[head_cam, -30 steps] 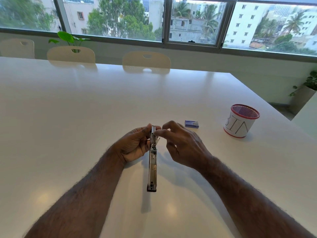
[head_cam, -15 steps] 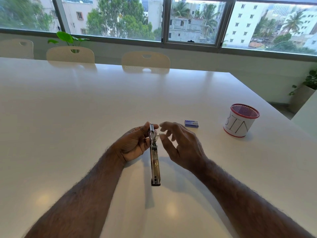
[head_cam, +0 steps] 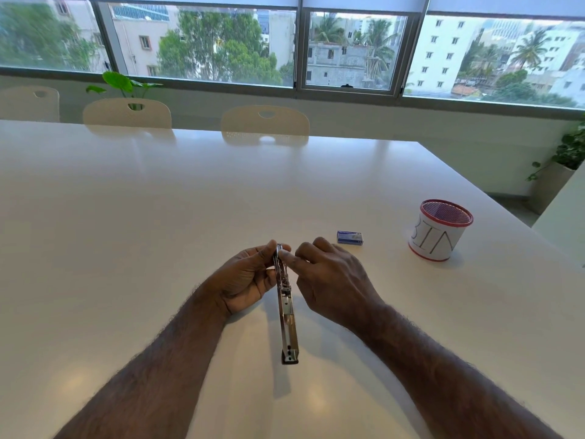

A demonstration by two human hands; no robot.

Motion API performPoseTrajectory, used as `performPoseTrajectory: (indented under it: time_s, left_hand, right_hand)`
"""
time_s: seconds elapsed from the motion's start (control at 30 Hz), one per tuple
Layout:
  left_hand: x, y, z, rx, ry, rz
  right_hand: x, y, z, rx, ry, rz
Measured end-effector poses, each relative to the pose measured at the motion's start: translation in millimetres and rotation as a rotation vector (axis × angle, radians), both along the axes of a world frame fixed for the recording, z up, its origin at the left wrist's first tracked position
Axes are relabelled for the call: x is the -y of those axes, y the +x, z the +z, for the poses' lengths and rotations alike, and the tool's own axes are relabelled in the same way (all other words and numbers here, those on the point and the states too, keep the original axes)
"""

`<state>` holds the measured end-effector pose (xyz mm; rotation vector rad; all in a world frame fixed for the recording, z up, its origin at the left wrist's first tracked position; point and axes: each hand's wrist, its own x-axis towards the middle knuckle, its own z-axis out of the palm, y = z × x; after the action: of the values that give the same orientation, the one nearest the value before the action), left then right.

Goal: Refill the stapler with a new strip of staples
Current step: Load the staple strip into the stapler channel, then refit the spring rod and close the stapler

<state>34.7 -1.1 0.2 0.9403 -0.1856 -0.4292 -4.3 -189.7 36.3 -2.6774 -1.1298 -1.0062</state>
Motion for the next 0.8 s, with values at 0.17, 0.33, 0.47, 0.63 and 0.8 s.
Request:
performPoseTrajectory:
  time_s: [0.17, 0.33, 0.47, 0.63, 0.8]
  left_hand:
    - [-4, 4, 0, -0.023, -0.025, 0.052]
    - [-7, 6, 2, -0.015, -0.071, 0.125]
    - [-17, 17, -1, -0.050, -0.126, 0.214]
    - [-29, 24, -4, -0.081, -0.125, 0.271]
    - [-12, 14, -2, -0.003, -0.047, 0.166]
  right_hand:
    - [-1, -2, -4, -0.071, -0.063, -0.067]
    - [-2, -3, -7, -0.225, 0.163, -0.006]
    - [-2, -13, -5, -0.230, 0.114, 0.237]
    - [-8, -12, -6, -0.087, 0.140, 0.339]
    - [-8, -12, 0, -0.215, 0.473, 0.320]
